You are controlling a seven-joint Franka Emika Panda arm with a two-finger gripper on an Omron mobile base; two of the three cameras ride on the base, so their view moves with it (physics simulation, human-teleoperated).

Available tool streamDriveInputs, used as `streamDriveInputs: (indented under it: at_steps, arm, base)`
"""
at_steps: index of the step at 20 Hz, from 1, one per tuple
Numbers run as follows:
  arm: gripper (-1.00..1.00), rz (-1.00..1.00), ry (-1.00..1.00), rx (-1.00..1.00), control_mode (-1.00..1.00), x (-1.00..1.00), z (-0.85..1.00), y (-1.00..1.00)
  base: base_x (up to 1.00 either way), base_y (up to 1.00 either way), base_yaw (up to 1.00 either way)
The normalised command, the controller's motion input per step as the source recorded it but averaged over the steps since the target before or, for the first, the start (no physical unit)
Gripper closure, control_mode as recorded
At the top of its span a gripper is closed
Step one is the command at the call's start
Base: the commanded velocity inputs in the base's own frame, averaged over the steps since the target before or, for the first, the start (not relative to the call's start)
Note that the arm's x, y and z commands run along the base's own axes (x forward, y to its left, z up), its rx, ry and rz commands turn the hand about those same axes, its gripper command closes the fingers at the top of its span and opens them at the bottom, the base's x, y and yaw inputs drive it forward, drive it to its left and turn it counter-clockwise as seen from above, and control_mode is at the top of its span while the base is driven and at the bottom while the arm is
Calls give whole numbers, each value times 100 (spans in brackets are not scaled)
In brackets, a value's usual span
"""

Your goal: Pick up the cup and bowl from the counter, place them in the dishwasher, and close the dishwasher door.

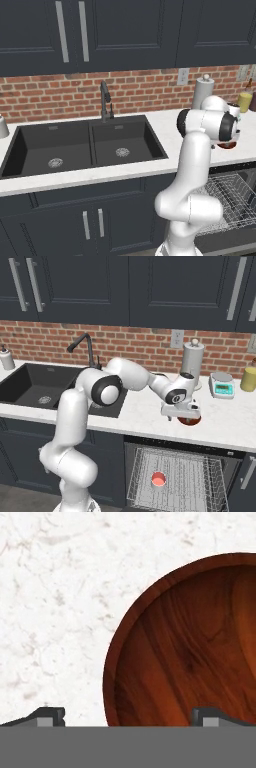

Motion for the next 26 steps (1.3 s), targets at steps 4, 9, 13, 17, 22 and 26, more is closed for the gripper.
streamDriveInputs:
  at_steps: [4, 9, 13, 17, 22, 26]
  arm:
    - [-100, 0, 0, 0, -100, 20, 0, 0]
    - [-100, 0, 0, 0, -100, 21, 0, 0]
    - [-100, 0, 0, 0, -100, 17, -2, 0]
    - [-100, 1, 0, 0, -100, 11, -11, 0]
    - [100, 0, 0, 0, -100, 0, 0, 0]
    - [100, 0, 0, 0, -100, 0, 0, 0]
  base:
    - [0, 0, 0]
    - [0, 0, 0]
    - [0, 0, 0]
    - [0, 0, 0]
    - [0, 0, 0]
    - [0, 0, 0]
